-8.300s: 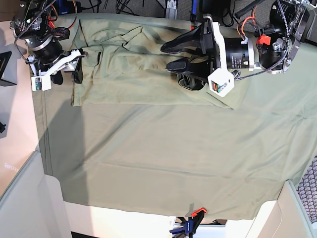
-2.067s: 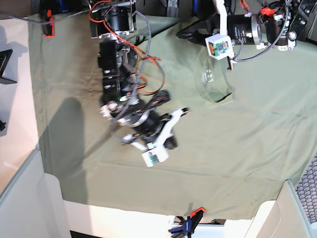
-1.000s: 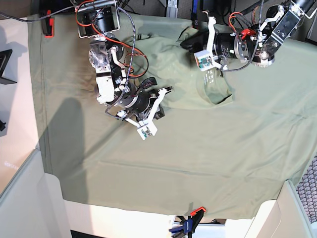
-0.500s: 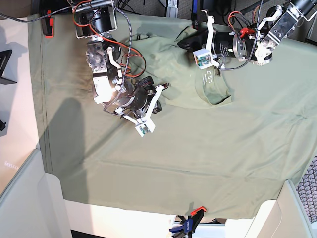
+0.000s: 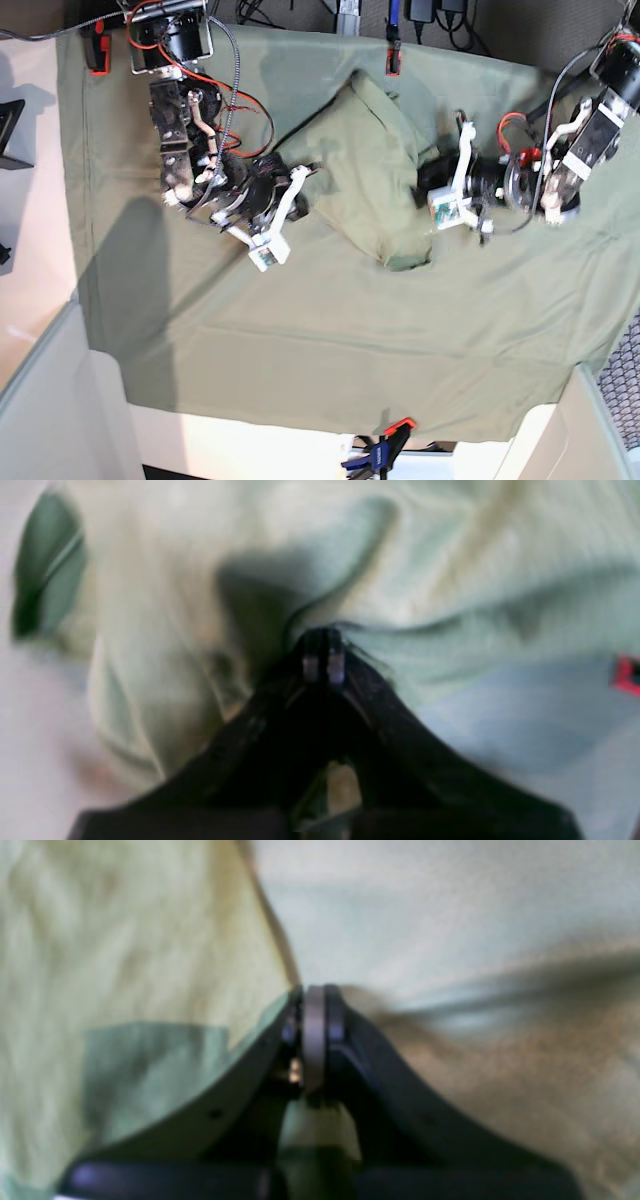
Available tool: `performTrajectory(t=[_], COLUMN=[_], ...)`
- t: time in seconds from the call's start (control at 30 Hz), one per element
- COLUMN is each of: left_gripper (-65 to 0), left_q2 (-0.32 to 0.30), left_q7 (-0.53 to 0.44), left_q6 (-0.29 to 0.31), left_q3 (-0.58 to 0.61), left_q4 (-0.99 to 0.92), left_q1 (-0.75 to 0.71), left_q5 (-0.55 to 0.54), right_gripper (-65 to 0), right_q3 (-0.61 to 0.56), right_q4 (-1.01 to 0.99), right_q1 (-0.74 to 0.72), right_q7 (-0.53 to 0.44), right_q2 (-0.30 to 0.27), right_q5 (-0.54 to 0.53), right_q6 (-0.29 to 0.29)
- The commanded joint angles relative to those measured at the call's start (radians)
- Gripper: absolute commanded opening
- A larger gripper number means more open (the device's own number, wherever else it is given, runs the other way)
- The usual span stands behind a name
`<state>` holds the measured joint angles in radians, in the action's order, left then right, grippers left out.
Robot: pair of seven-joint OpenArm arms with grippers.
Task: Fold the T-shirt properly
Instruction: 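Grasp the bundle with both grippers and roll it over onto itself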
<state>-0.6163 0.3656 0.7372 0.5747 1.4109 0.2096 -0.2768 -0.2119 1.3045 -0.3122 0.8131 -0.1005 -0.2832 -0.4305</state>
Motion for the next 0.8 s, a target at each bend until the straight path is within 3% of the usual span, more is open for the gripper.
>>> performTrajectory(t=[0.0,0.3,0.5,0.77], left_gripper=[-65.0,-65.0,-65.0,-65.0], left_q2=[-0.018,-0.018,-0.021,-0.150], left_q7=[0.019,-0.037,-0.054,0.009], left_q6=[-0.039,-0.039,-0.039,-0.039], left_q3=[-0.011,-0.011,-0.011,-0.122], left_q4=[-0.011,-0.055,-0.055,0.033], left_q1=[0.044,0.143,0.145,0.138], left_q5=[0.035,0.035,0.034,-0.023], right_gripper=[-65.0,-65.0,-65.0,-65.0], right_q3=[0.002,0.002,0.002,0.002], right_q4=[0.036,0.227,0.301,0.320], right_q1=[-0.004,0.184,0.283,0.307], right_q7=[-0.004,0.006,-0.002,-0.005], right_q2=[-0.005,0.007,0.051,0.107], right_q5=[-0.006,-0.059,-0.084,-0.084], right_q6=[-0.004,-0.004,-0.023,-0.023])
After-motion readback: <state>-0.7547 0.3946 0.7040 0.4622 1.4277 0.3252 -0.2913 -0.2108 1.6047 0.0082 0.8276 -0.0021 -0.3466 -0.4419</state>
